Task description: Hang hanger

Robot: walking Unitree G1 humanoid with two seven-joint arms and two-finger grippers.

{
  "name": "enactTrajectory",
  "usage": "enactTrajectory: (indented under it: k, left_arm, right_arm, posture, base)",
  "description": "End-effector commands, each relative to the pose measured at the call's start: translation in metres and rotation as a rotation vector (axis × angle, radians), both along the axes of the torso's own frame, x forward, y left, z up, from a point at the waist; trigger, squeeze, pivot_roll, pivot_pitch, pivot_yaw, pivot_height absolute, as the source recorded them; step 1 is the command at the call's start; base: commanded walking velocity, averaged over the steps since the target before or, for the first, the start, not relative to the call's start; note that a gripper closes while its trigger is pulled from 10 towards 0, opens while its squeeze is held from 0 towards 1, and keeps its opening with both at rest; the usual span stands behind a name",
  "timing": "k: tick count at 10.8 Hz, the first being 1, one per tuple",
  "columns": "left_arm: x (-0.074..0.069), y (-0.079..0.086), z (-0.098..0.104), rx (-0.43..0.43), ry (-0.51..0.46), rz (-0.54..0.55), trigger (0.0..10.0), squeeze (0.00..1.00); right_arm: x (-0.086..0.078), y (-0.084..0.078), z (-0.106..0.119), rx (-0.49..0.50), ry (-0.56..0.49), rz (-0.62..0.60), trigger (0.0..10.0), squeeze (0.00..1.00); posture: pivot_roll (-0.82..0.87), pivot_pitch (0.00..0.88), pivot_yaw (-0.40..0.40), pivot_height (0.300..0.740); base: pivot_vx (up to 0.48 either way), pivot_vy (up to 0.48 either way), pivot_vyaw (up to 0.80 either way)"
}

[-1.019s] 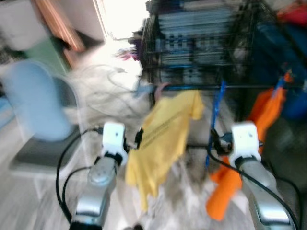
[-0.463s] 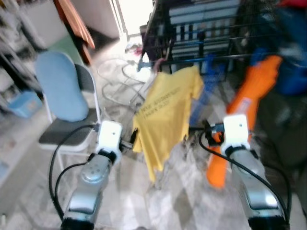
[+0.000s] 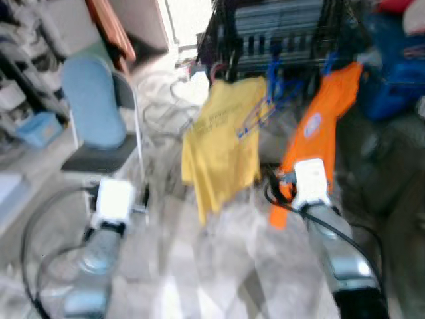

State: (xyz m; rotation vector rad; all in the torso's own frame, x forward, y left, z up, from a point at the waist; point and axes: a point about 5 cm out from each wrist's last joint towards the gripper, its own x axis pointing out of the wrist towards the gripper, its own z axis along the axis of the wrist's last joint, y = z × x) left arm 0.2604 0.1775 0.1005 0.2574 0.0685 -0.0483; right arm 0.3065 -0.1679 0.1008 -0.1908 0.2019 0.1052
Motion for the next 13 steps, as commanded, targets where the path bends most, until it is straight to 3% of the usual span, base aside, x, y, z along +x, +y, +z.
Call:
enactTrajectory:
  k: [1,2,3,4,5,6,7,9,10,11,13]
  left_arm:
    - [-0.002,0.007,0.006,0.028,-0.015,-0.029,10.0,0.0]
    - [-0.005,0.005,0.0,0.041,0.003,-0.073,10.0,0.0]
    - [-0.006,-0.004,-0.005,-0.014,0.014,-0.084,10.0,0.0]
    - [-0.005,-0.011,-0.005,-0.09,-0.002,-0.04,10.0,0.0]
    - [-0.006,-0.013,-0.008,-0.159,-0.001,0.012,10.0,0.0]
    - [-0.009,-0.011,-0.007,-0.155,-0.025,0.039,10.0,0.0]
    - [-0.016,0.0,-0.011,-0.136,-0.03,0.112,10.0,0.0]
    - [-0.022,0.002,-0.012,-0.119,-0.032,0.124,10.0,0.0]
    - [-0.019,0.002,-0.008,-0.123,-0.045,0.129,10.0,0.0]
    - [-0.016,0.002,-0.007,-0.144,-0.048,0.15,10.0,0.0]
    - [-0.013,-0.001,-0.008,-0.158,-0.062,0.162,10.0,0.0]
  right_arm:
    - [0.003,0.01,0.001,0.043,0.009,0.043,10.0,0.0]
    - [0.005,0.014,0.003,0.045,0.02,0.095,10.0,0.0]
    - [0.007,0.016,0.004,-0.011,0.038,0.17,10.0,0.0]
    - [0.005,0.017,-0.002,-0.027,0.083,0.22,10.0,0.0]
    - [0.005,0.014,-0.003,-0.07,0.062,0.208,10.0,0.0]
    - [0.003,0.016,-0.002,-0.008,0.037,0.221,10.0,0.0]
    - [-0.001,0.026,-0.001,-0.001,0.013,0.25,10.0,0.0]
    - [-0.005,0.041,0.004,0.006,-0.033,0.229,10.0,0.0]
    - [-0.009,0.04,0.006,-0.027,-0.072,0.215,10.0,0.0]
    - [-0.014,0.032,0.003,0.041,-0.044,0.147,10.0,0.0]
    - [-0.014,0.028,0.004,-0.024,-0.033,0.195,10.0,0.0]
  posture:
    - [-0.12,0.0,0.098,0.74]
    - [-0.13,0.0,0.094,0.74]
    - [-0.14,0.0,0.117,0.74]
    - [-0.16,0.0,0.154,0.74]
    - [-0.15,0.0,0.152,0.74]
    - [-0.13,0.0,0.145,0.74]
    - [-0.13,0.0,0.126,0.74]
    - [-0.13,0.0,0.118,0.74]
    - [-0.14,0.0,0.119,0.74]
    - [-0.16,0.0,0.108,0.74]
    - [-0.17,0.0,0.045,0.74]
  base:
    - [0.0,0.0,0.0]
    - [0.0,0.0,0.0]
    - [0.0,0.0,0.0]
    - [0.0,0.0,0.0]
    - [0.0,0.0,0.0]
    - [0.0,0.0,0.0]
    - [0.0,0.0,0.0]
    - [0.0,0.0,0.0]
    - [0.0,0.0,0.0]
    - [0.0,0.0,0.0]
    - [0.0,0.0,0.0]
